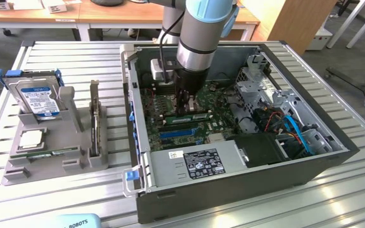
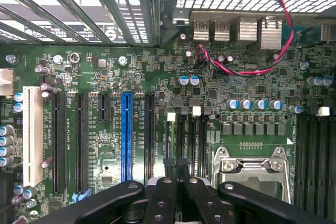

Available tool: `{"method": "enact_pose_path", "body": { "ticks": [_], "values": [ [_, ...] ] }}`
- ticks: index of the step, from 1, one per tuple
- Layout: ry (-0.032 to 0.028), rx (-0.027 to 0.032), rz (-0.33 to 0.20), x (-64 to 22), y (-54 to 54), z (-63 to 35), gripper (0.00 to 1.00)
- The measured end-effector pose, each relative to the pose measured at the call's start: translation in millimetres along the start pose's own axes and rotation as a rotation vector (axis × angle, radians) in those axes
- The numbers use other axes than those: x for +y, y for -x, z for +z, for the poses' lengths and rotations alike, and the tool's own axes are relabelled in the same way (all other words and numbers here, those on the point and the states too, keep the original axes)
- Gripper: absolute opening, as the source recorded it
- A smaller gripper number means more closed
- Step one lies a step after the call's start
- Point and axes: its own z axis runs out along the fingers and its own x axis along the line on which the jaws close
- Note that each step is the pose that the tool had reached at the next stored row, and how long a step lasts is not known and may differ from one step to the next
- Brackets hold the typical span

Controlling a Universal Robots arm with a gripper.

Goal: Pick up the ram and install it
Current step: 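Press down the ram until it locks into place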

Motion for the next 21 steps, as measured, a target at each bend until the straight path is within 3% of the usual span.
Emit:
{"method": "enact_pose_path", "body": {
  "ticks": [16, 21],
  "values": [
    [0.0006, 0.0009, 0.0, 1.8, 1.0, -46.1, 0.1],
    [0.0005, 0.0008, 0.0, 2.0, 1.2, -52.3, 0.1]
  ]
}}
